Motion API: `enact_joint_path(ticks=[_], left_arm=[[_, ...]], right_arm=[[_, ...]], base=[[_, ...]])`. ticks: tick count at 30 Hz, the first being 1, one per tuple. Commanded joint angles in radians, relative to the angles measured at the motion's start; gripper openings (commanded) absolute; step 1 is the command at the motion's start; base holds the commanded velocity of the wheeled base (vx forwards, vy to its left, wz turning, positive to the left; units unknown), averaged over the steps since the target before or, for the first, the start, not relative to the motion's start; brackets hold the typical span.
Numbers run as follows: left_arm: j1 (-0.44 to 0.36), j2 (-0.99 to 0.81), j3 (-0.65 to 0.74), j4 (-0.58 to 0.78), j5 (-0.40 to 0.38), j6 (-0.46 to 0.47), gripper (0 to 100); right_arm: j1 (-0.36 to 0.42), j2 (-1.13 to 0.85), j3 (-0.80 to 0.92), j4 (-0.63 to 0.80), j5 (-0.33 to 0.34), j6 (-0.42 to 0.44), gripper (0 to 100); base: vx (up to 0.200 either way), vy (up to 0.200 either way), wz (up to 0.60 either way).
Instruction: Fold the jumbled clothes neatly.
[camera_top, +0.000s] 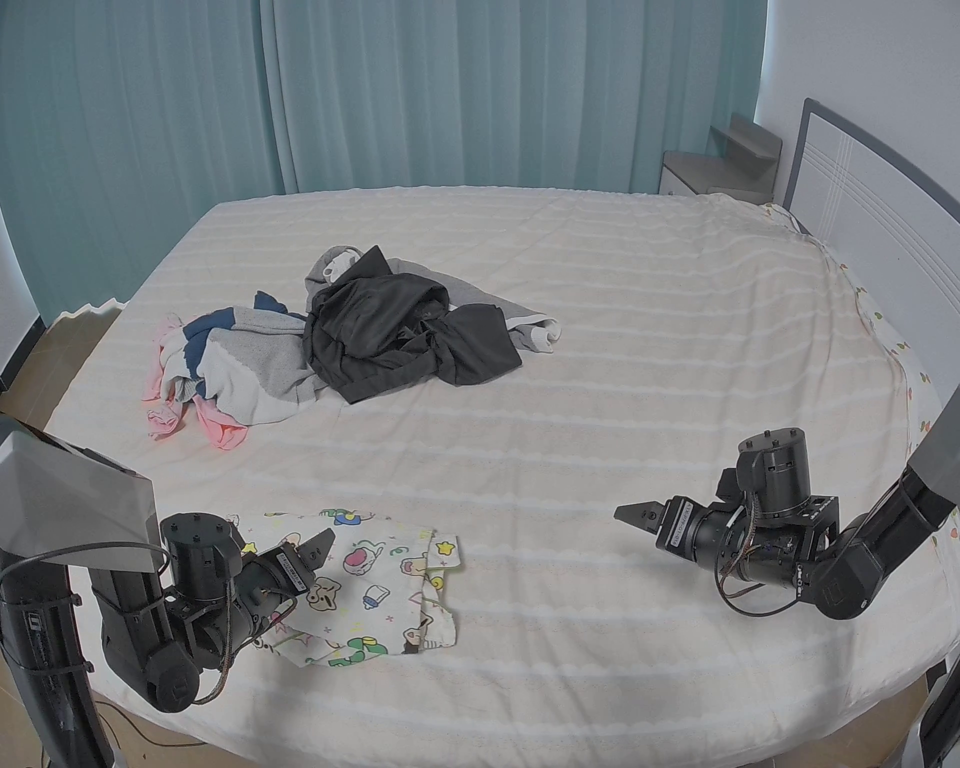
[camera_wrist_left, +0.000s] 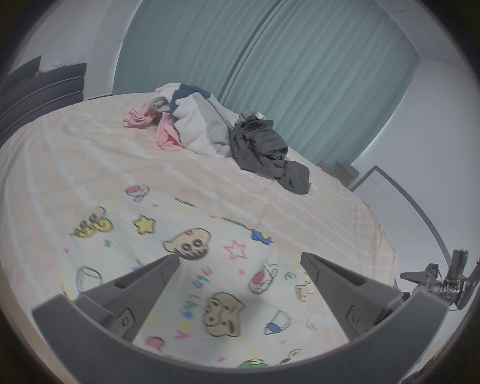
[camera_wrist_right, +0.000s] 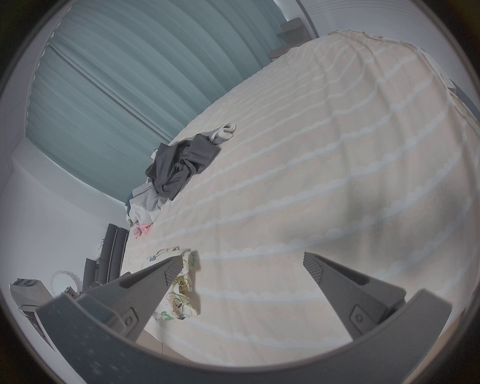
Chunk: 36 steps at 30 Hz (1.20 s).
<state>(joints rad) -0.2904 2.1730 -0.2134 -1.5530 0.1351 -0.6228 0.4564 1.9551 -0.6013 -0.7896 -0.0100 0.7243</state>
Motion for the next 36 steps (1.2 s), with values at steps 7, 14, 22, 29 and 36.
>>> enact_joint_path(ticks=[7, 14, 22, 29, 36], left_arm=[[-0.027, -0.032, 0.005, -0.018, 0.003, 0.0, 100], [-0.09, -0.265, 0.046, -0.015, 0.014, 0.011, 100], [-0.141, -0.473, 0.118, 0.047, 0.253, 0.206, 100], [-0.188, -0.869, 0.21, 0.186, 0.347, 0.406, 100], [-0.044, -1.254, 0.21, 0.473, 0.385, 0.436, 100]], right_arm=[[-0.012, -0.07, 0.035, 0.009, -0.001, -0.003, 100], [-0.013, -0.211, 0.101, 0.006, -0.068, -0.075, 100], [-0.019, -0.469, 0.19, 0.016, -0.205, -0.266, 100], [-0.03, -0.789, 0.356, 0.035, -0.329, -0.439, 100], [-0.162, -1.113, 0.443, 0.214, -0.341, -0.502, 100]], base=[[0.0, -0.2, 0.0], [0.0, -0.029, 0.0], [0.0, 0.0, 0.0], [0.0, 0.0, 0.0], [0.0, 0.0, 0.0]])
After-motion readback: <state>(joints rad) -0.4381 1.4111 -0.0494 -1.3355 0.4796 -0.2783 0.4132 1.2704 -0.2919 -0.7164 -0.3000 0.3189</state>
